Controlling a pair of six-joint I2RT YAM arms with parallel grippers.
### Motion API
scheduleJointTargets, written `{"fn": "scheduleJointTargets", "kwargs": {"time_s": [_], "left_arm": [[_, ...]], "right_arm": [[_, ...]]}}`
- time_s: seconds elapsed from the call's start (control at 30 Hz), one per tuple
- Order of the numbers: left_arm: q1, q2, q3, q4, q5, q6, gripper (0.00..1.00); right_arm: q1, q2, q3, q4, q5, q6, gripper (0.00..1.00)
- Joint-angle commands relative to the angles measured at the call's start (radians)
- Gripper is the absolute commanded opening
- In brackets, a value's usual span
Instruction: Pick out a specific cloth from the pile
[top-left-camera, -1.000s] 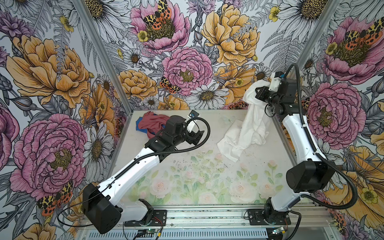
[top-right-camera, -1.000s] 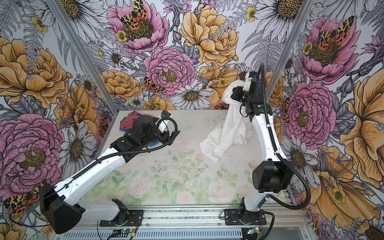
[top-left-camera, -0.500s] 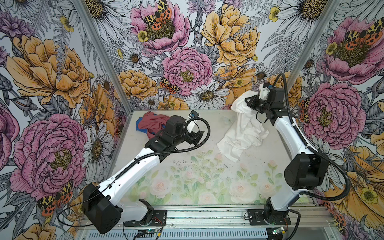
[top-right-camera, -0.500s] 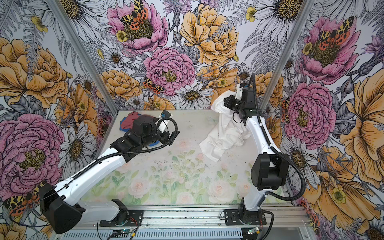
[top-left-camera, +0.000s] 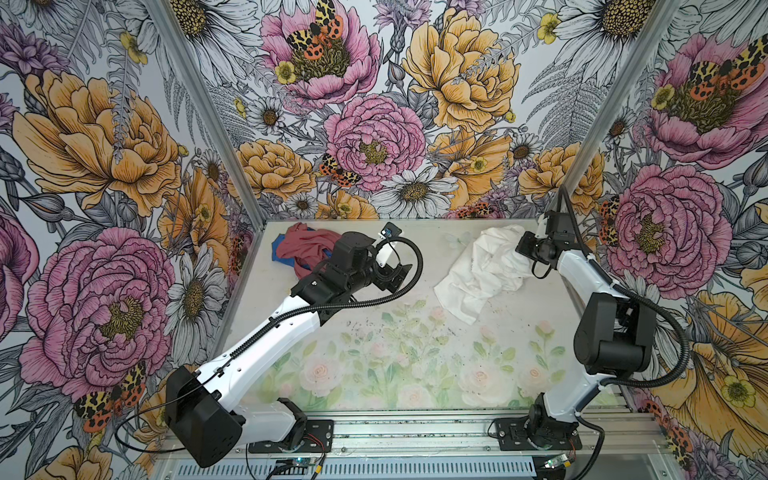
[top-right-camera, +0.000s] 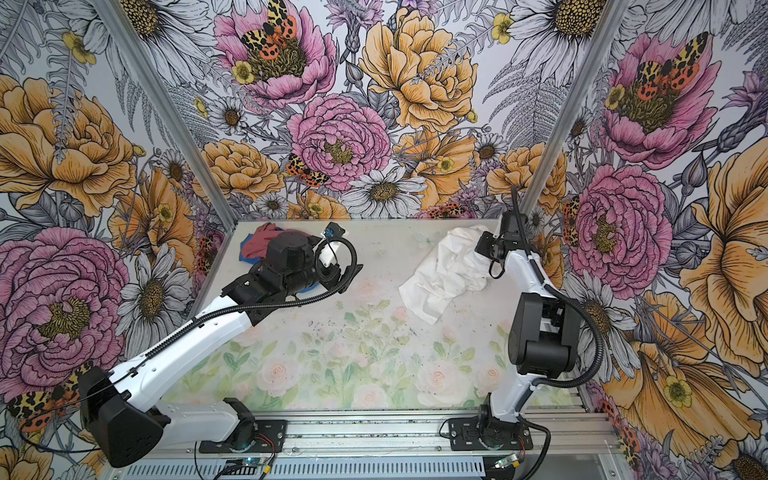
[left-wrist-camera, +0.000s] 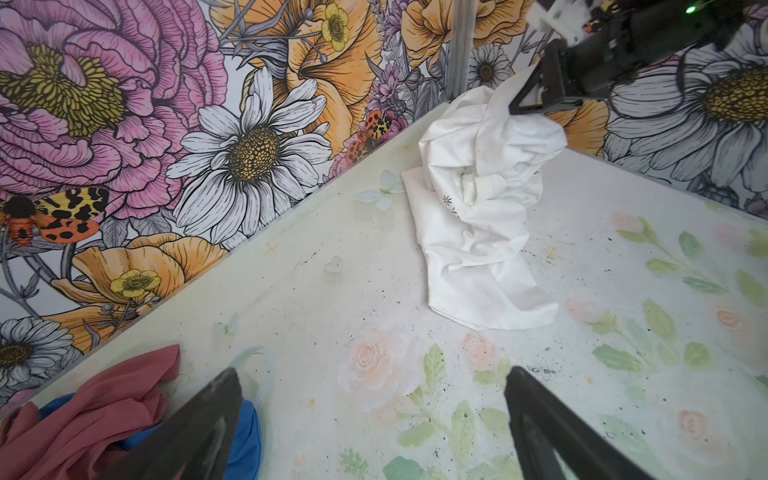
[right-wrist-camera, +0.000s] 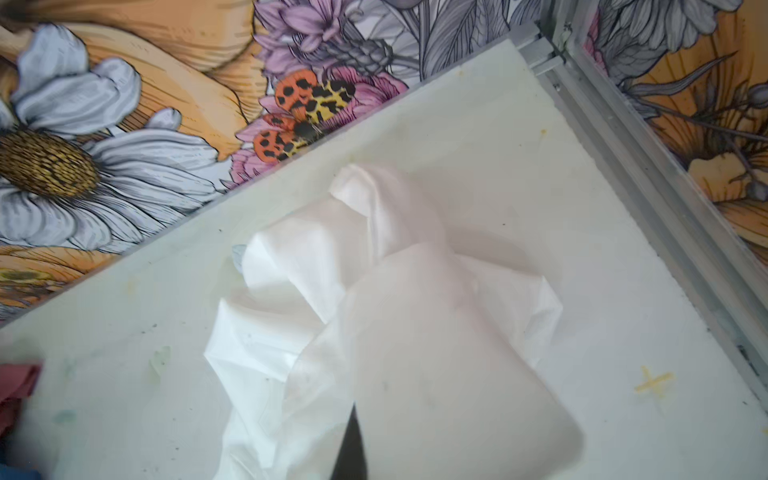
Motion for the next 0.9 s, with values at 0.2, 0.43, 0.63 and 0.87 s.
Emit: {"fn": "scheduleJointTargets", "kwargs": {"time_s": [0.2,0.43,0.63,0.87], "left_arm": [[-0.021,0.027,0.007,-0.006,0.157,0.024,0.99],[-0.026,0.026,0.009,-0.009,0.134,0.023,0.99],[-0.032,0.023,0.015,-0.013,0.131,0.018,0.99],[-0.033,0.024,0.022,-0.023,0.120,0.014,0.99]], "right_arm": [[0.106,0.162,0.106,-0.083,0.191,-0.115,0.44],[0.121,0.102,0.084,-0.104,0.233,-0.130,0.84],[0.174,-0.097,-0.016,-0.099,0.296,-0.173,0.97],[0.327,-0.279,-0.200,-0.065,0.279,-0.232,0.94]]}}
